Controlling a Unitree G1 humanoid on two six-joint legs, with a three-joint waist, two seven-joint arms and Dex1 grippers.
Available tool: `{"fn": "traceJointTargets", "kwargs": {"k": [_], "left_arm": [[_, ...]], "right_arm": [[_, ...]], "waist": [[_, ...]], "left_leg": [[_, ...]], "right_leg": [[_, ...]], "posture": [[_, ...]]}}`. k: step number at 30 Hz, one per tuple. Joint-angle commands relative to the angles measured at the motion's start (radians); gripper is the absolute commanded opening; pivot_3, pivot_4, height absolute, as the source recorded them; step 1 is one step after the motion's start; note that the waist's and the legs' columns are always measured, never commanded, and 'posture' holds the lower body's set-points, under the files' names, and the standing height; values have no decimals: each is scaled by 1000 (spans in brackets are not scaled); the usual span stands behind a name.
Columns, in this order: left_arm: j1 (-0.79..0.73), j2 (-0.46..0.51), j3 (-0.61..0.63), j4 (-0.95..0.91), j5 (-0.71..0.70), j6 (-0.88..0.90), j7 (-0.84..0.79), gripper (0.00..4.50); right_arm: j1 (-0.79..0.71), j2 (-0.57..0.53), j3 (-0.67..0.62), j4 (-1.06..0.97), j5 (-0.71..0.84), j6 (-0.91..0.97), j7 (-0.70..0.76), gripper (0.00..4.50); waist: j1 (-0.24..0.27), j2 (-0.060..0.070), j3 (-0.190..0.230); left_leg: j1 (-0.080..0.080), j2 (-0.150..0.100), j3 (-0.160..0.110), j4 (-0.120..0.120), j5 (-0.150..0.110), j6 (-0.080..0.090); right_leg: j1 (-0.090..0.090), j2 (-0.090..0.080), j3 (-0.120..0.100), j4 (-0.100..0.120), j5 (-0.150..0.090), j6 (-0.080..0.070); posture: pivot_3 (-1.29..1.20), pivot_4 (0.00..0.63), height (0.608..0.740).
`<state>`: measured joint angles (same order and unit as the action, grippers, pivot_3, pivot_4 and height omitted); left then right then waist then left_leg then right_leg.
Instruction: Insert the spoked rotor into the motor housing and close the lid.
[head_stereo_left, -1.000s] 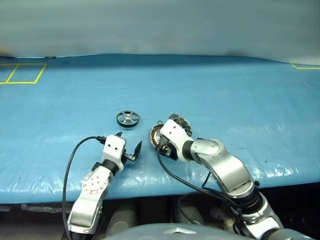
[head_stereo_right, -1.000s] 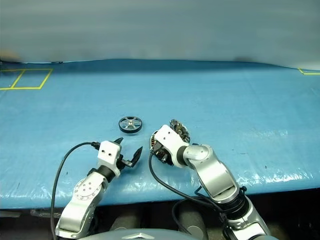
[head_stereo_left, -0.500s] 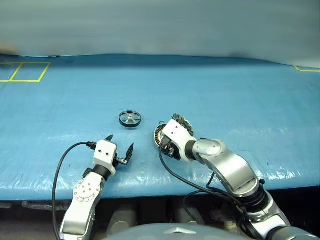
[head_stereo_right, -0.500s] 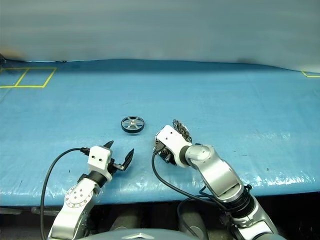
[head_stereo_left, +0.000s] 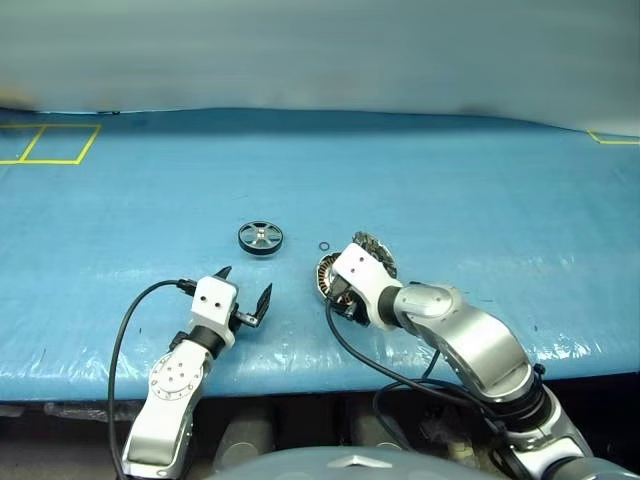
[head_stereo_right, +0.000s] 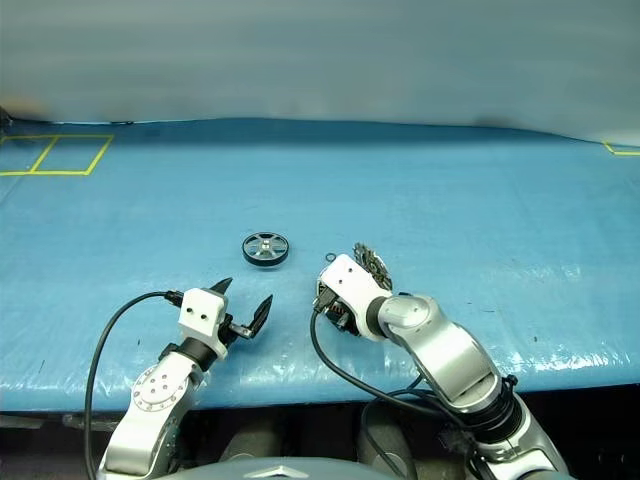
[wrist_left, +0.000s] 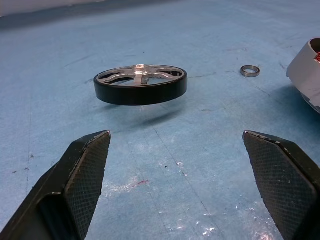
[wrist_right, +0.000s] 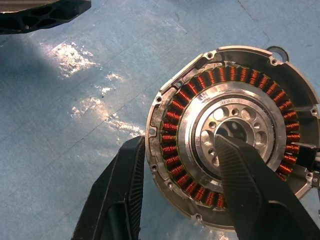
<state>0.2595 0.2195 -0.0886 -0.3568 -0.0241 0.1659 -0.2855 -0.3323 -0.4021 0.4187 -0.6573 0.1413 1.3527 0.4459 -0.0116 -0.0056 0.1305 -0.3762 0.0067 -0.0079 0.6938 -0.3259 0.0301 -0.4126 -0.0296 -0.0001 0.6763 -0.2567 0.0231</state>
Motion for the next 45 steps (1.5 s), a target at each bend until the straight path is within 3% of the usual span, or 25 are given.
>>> {"fn": "traceJointTargets", "kwargs": {"k": [1, 3, 5, 8, 16, 19, 25, 29, 35, 42, 45], "left_arm": [[-10, -4, -9, -30, -7, -10, -3, 4500], [-12, -4, -11, -30, -5, -6, -2, 4500], [-13, -5, -13, -31, -4, -3, -2, 4500], [-15, -7, -16, -28, -4, 3, -1, 4500], [-22, 9, -19, -30, -22, 7, -30, 4500], [-39, 46, -16, -54, -69, 40, -97, 4500], [-169, 172, -34, -100, -152, 150, -262, 4500], [-383, 217, -71, -24, -165, 167, -365, 4500], [-745, 246, -168, 302, -119, 101, -568, 4500], [-1028, 173, -176, 812, -43, -53, -592, 4500], [-1137, 136, -181, 1022, -32, -138, -651, 3615]], "right_arm": [[5, 4, 17, 5, 12, -11, -25, 1850], [4, 10, 19, 5, 14, -18, -37, 1850], [1, 14, 17, -2, 19, -17, -47, 2572], [-15, 25, 0, -38, 32, 2, -54, 3126], [-25, 80, -73, -166, 123, 70, -47, 3126], [64, 153, -175, -221, 222, 29, 9, 3126], [410, 38, -221, -207, 181, -385, 46, 3126], [558, 32, -240, -130, 162, -523, 25, 3126], [656, 50, -197, -67, 86, -752, -16, 3126], [703, 76, -178, -17, 23, -871, -78, 3126], [719, 98, -183, -15, 20, -871, -108, 3190]], "waist": [[0, 0, 0], [0, 0, 0], [0, 0, 0], [0, 0, 0], [-1, 0, 0], [1, 0, 0], [3, 1, 1], [1, 0, 1], [-2, -1, 2], [0, -4, 4], [2, -6, 6]], "left_leg": [[0, 0, 0, 0, 0, 0], [0, 0, 0, 0, 0, 0], [0, 0, 0, 0, 0, 0], [0, 0, 0, 0, 0, 0], [0, 0, -1, 0, 0, 0], [-1, 0, -2, 0, 0, 0], [-1, -1, -4, 0, -1, 1], [0, -1, -3, 0, 2, -1], [2, -2, -2, 0, 6, -1], [0, -3, -1, 0, 7, 0], [-2, -3, -2, 0, 8, -2]], "right_leg": [[0, 0, 0, 0, 0, 0], [0, 0, 0, 0, 0, 0], [0, 0, 0, 0, 0, 0], [0, 0, 0, 0, 0, 0], [0, 0, 0, 0, 0, 0], [0, 1, -1, 0, 0, 0], [3, 0, -4, -3, 0, 1], [3, 3, -2, -3, 0, 1], [4, 10, -1, 0, 1, 2], [2, 10, 1, -1, 2, 4], [1, 9, 0, -1, 2, 4]], "posture": [[0, 150, 740], [0, 150, 740], [0, 150, 740], [0, 150, 740], [0, 150, 740], [0, 150, 740], [0, 150, 740], [0, 150, 740], [0, 150, 740], [0, 150, 740], [0, 150, 740]]}}
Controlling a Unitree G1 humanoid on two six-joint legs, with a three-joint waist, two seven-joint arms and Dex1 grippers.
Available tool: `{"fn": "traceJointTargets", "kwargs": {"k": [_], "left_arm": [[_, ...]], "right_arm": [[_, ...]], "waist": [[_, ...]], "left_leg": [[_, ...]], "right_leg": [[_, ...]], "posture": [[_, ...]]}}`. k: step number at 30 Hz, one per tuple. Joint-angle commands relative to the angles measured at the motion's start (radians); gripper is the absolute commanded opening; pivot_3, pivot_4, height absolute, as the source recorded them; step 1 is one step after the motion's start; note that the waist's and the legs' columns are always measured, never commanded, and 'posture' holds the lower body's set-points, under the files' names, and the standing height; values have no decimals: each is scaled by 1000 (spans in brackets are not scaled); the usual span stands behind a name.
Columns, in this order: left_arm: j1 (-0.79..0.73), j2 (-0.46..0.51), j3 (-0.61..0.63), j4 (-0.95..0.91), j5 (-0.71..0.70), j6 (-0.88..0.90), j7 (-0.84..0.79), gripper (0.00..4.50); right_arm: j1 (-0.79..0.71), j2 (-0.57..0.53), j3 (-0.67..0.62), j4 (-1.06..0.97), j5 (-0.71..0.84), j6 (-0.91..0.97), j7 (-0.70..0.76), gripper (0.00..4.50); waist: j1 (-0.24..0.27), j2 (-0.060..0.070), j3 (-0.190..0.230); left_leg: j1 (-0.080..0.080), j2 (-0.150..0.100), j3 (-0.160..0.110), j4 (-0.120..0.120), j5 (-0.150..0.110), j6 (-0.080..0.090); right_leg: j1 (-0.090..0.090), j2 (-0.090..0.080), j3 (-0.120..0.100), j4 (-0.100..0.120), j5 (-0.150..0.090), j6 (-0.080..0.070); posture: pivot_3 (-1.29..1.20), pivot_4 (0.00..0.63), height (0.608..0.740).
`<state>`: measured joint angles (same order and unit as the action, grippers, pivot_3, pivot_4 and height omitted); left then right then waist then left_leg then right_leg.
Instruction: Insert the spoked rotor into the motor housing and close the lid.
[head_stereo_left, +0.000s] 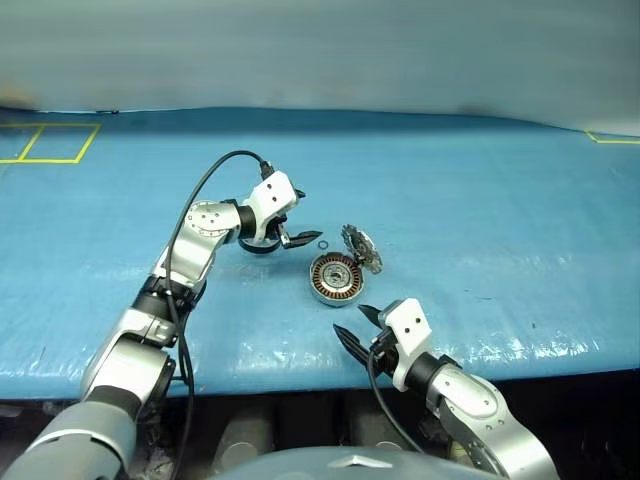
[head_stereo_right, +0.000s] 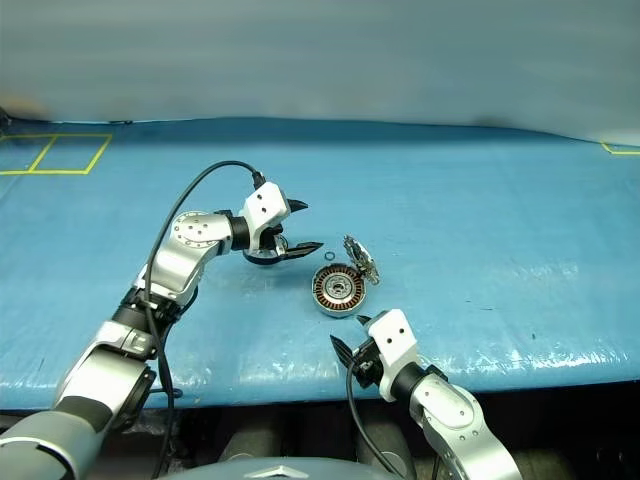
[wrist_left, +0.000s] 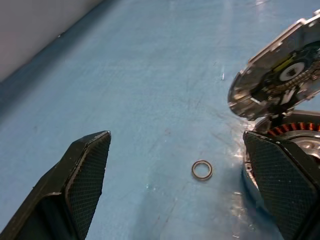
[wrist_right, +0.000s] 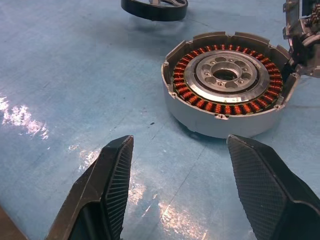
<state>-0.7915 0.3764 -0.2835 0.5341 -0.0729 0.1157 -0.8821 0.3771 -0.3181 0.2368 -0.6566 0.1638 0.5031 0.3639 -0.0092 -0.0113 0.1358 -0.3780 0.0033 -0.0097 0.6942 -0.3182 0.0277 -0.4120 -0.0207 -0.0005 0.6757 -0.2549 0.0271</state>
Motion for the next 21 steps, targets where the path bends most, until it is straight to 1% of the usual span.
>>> {"fn": "traceJointTargets", "kwargs": {"k": [1, 3, 5, 8, 10, 12, 16, 21], "left_arm": [[-109, -30, 5, 179, 21, -120, -87, 3615], [-158, -51, -10, 276, 45, -160, -132, 3615], [-208, -81, -21, 370, 77, -195, -142, 3615], [-259, -120, -34, 466, 112, -225, -173, 3615], [-282, -133, -64, 519, 164, -262, -176, 3615], [-299, -147, -82, 567, 206, -290, -153, 3615], [-318, -177, -86, 625, 250, -319, -126, 3615], [-321, -205, -78, 659, 289, -339, -83, 3615]], "right_arm": [[10, 17, 1, -15, -3, -19, -29, 3190], [8, 20, 5, -14, -9, -19, -37, 3190], [8, 29, 3, -12, -13, -23, -51, 3190], [15, 38, 2, -16, -12, -32, -59, 3190], [29, 38, 8, -21, -22, -65, -60, 3190], [44, 40, 14, -22, -31, -108, -62, 3190], [80, 66, 22, 14, -58, -278, -70, 3190], [110, 75, 34, 49, -102, -333, -98, 3190]], "waist": [[0, -1, 1], [-1, -1, 1], [-1, -2, 1], [-1, -3, 2], [-2, -3, 2], [-3, -3, 2], [-2, -3, 2], [-2, -4, 2]], "left_leg": [[0, 0, 0, 0, 0, 0], [-1, -2, 0, 0, -1, 1], [-1, -4, 0, 0, -1, 3], [-1, -6, 0, 1, -2, 4], [-1, -7, 0, 1, -3, 5], [-1, -8, 0, 1, -3, 6], [-1, -8, 0, 1, -4, 6], [-1, -9, 0, 3, -4, 8]], "right_leg": [[0, 0, 0, 0, 0, 0], [0, -2, -1, 0, -1, 2], [0, -4, 0, 0, -2, 4], [0, -6, 0, 0, -3, 5], [0, -6, 1, 0, -3, 6], [0, -7, 1, 0, -3, 7], [0, -7, 1, 0, -4, 7], [1, -8, 1, 0, -3, 9]], "posture": [[0, 150, 740], [0, 150, 740], [0, 150, 740], [0, 150, 740], [0, 150, 740], [0, 150, 740], [0, 150, 740], [0, 150, 740]]}}
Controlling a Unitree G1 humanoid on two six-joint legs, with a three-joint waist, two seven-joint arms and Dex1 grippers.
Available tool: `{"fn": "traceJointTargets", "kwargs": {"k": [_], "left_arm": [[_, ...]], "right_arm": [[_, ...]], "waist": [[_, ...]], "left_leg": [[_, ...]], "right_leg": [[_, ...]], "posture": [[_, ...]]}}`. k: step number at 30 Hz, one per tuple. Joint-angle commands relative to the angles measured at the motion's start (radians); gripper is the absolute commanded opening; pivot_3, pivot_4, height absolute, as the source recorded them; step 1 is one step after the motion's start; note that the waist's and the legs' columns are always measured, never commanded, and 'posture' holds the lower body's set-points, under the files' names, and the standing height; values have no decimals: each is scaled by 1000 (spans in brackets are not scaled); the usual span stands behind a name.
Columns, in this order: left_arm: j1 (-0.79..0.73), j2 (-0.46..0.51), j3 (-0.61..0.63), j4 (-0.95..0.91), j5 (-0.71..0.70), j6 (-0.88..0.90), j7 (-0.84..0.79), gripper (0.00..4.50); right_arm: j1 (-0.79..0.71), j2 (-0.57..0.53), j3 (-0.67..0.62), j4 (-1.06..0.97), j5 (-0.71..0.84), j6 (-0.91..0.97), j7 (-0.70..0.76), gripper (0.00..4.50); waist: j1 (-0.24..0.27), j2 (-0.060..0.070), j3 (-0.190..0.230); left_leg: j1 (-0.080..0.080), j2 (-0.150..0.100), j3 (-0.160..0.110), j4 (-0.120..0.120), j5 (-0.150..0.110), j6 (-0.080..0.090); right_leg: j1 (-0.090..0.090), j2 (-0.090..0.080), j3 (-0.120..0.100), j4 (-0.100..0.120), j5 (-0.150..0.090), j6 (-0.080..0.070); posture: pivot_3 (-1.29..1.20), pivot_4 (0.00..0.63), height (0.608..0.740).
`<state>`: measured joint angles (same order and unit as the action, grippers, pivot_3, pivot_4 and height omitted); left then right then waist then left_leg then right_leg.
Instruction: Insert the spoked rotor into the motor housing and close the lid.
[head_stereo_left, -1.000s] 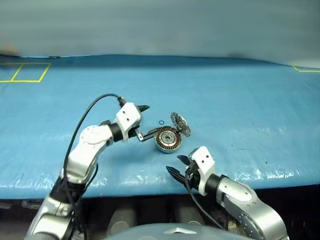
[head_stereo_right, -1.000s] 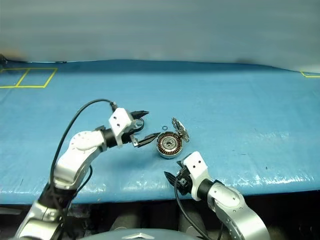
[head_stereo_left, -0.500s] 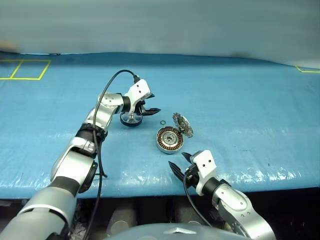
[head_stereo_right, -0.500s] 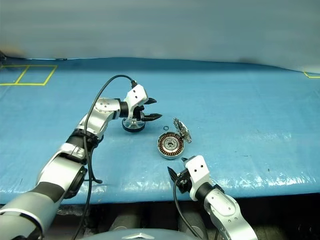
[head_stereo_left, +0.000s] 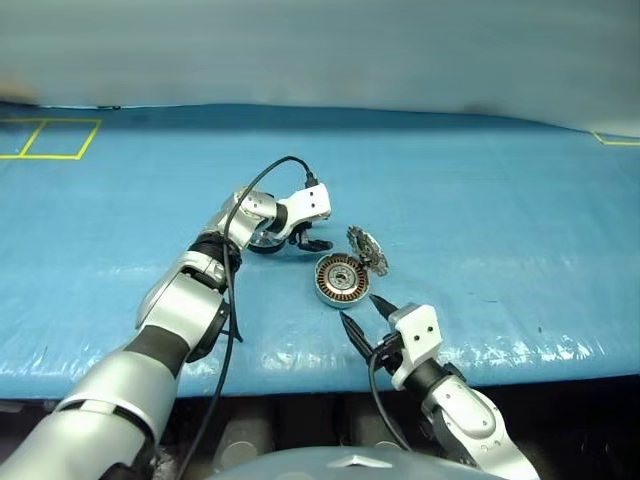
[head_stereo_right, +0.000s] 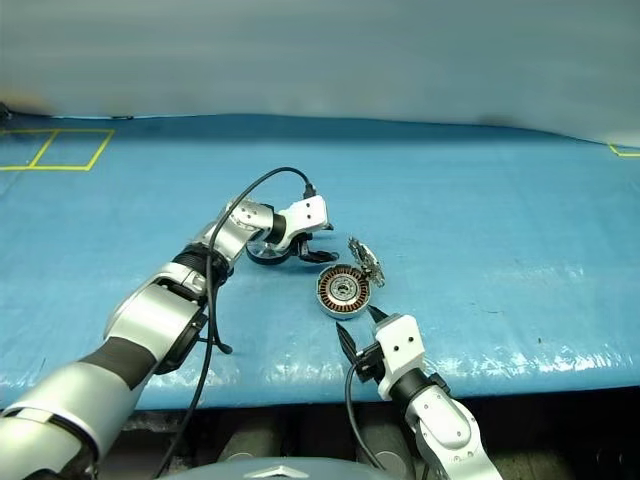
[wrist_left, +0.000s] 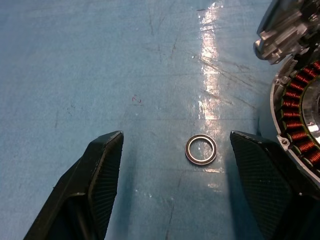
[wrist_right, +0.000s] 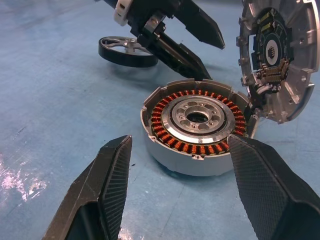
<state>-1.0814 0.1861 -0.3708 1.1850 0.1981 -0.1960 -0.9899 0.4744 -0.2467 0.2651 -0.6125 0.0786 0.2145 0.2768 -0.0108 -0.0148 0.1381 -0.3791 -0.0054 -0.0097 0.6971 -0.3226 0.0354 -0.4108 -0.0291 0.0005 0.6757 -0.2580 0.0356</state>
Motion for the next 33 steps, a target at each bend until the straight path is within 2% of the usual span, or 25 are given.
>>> {"fn": "traceJointTargets", "kwargs": {"k": [1, 15, 18, 23, 33], "left_arm": [[-31, -18, 8, 12, 24, -30, 30, 3615], [-29, -33, 27, 68, 72, 34, 68, 3615], [-26, -37, 36, 72, 67, 43, 73, 3021], [-20, -52, 55, 79, 55, 73, 67, 1398], [-14, -50, 56, 77, 70, 84, 63, 1398]], "right_arm": [[15, 7, 6, 12, -24, -51, -18, 3190], [13, 19, 8, 44, -73, -92, -56, 3190], [13, 24, 9, 44, -81, -89, -63, 3190], [13, 28, 5, 49, -100, -78, -79, 3190], [2, 26, 14, 69, -140, -35, -90, 3190]], "waist": [[0, 0, 0], [0, 0, 0], [0, 0, 0], [0, 0, 0], [0, 0, 0]], "left_leg": [[0, 0, 0, 0, 0, 0], [0, 0, 0, 1, 0, 0], [0, 0, 0, 2, 0, 0], [0, -1, 0, 3, 0, 0], [0, -1, 0, 3, 0, 0]], "right_leg": [[0, 0, 0, 0, 0, 0], [0, -1, 0, 1, 0, 0], [0, -1, 0, 2, 0, 0], [0, -1, 0, 2, 0, 0], [0, -1, 0, 2, 0, 0]], "posture": [[0, 150, 740], [0, 150, 740], [0, 150, 740], [0, 150, 740], [0, 150, 740]]}}
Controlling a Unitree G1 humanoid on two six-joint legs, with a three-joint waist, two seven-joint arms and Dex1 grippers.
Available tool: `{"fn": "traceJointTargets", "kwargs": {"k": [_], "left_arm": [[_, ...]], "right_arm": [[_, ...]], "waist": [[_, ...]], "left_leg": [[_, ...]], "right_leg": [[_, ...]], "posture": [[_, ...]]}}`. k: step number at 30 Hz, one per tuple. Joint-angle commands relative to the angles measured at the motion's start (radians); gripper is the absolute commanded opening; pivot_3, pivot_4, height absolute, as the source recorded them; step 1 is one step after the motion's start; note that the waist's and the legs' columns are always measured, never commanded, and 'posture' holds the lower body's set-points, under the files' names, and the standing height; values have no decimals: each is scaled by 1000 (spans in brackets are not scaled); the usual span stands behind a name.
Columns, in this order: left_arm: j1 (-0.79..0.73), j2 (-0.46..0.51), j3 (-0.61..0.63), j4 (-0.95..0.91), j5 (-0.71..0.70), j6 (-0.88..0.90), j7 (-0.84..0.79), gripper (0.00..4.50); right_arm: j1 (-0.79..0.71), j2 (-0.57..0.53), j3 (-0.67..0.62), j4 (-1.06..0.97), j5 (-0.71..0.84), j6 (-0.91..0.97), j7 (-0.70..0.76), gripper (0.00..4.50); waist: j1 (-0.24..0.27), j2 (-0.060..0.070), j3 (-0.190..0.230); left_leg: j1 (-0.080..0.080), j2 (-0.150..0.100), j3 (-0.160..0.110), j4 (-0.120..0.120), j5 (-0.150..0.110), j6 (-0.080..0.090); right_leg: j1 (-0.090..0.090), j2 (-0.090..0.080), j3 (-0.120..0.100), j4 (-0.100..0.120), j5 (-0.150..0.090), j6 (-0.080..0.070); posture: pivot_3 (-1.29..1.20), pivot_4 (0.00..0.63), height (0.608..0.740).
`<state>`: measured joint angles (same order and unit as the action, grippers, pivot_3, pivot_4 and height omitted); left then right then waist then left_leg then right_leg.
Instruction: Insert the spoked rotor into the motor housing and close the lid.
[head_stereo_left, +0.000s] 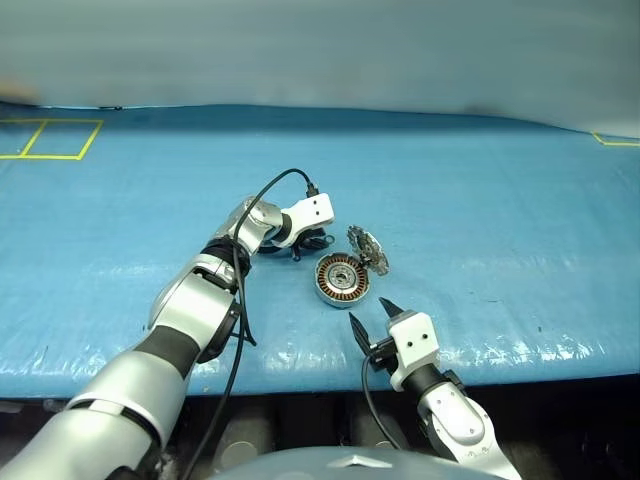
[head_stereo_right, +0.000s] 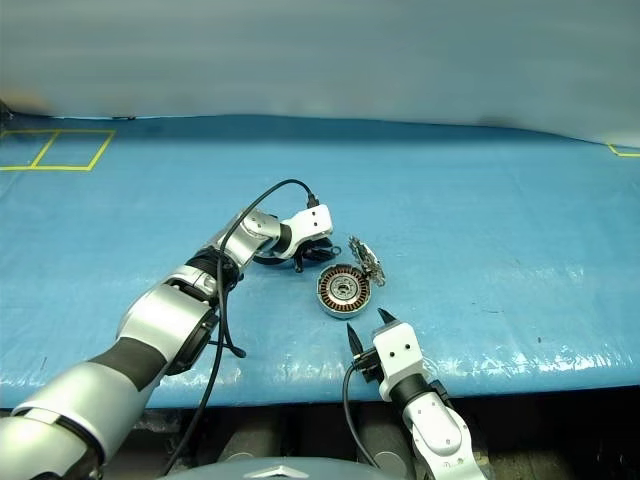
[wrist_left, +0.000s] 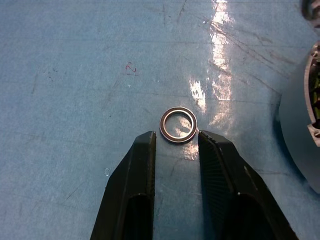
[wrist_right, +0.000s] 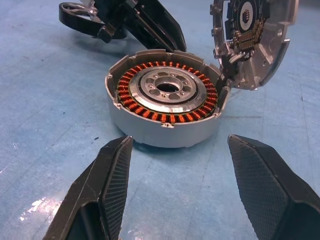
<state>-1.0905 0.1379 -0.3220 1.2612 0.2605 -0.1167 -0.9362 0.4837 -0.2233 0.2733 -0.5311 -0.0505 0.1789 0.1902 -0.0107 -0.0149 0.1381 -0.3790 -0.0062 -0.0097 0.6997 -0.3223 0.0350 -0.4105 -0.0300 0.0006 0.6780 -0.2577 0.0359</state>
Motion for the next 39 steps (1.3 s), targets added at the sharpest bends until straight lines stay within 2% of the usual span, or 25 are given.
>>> {"fn": "traceJointTargets", "kwargs": {"k": [1, 3, 5, 10, 21, 31, 34, 39], "left_arm": [[-6, -4, 13, 3, 4, 18, 17, 1398], [-8, -9, 22, 6, -3, 39, 18, 1398], [-8, -12, 25, 5, -4, 46, 19, 1757], [-10, -18, 42, 2, -5, 44, 47, 3261], [-8, -69, 124, 15, -56, 136, 91, 3261], [12, -69, 102, 25, -21, 164, 126, 3261], [15, -68, 107, 24, -20, 164, 162, 2726], [22, -66, 107, 24, -21, 154, 172, 1110]], "right_arm": [[-9, -1, 9, -10, -19, 5, -3, 3190], [-11, -2, 11, -6, -29, 6, -4, 3190], [-11, 1, 10, -6, -29, 10, -4, 3190], [-11, 0, 10, -6, -31, 27, 0, 3190], [-25, -9, 14, -4, -45, 43, 7, 3190], [-27, -6, 16, -8, -46, 50, 7, 3190], [-30, -6, 14, -4, -48, 51, 6, 3190], [-34, -4, 14, -2, -47, 55, 5, 3190]], "waist": [[0, 0, 0], [0, 0, 0], [0, 0, 0], [0, 0, 0], [0, 0, 0], [-1, 0, 0], [-1, 0, 0], [-1, 0, 0]], "left_leg": [[0, 0, 0, 0, 0, 0], [0, 0, 0, 0, 0, 0], [0, 0, 0, 1, 0, 0], [0, 0, 0, 1, 0, 0], [0, -1, 0, 1, 0, 0], [1, -1, 0, 2, 0, 0], [1, -1, 0, 2, 1, 0], [2, -1, 0, 2, 1, 1]], "right_leg": [[0, 0, 0, 0, 0, 0], [0, 0, 0, 0, 0, 0], [0, 0, 0, 1, 0, 0], [0, 0, 0, 1, 0, 0], [0, -1, 0, 1, 0, 0], [1, -1, 0, 2, 0, 0], [1, -1, 0, 3, 1, 1], [1, -1, 1, 3, 1, 1]], "posture": [[0, 150, 740], [0, 150, 740], [0, 150, 740], [0, 150, 740], [0, 150, 740], [0, 150, 740], [0, 150, 740], [0, 150, 740]]}}
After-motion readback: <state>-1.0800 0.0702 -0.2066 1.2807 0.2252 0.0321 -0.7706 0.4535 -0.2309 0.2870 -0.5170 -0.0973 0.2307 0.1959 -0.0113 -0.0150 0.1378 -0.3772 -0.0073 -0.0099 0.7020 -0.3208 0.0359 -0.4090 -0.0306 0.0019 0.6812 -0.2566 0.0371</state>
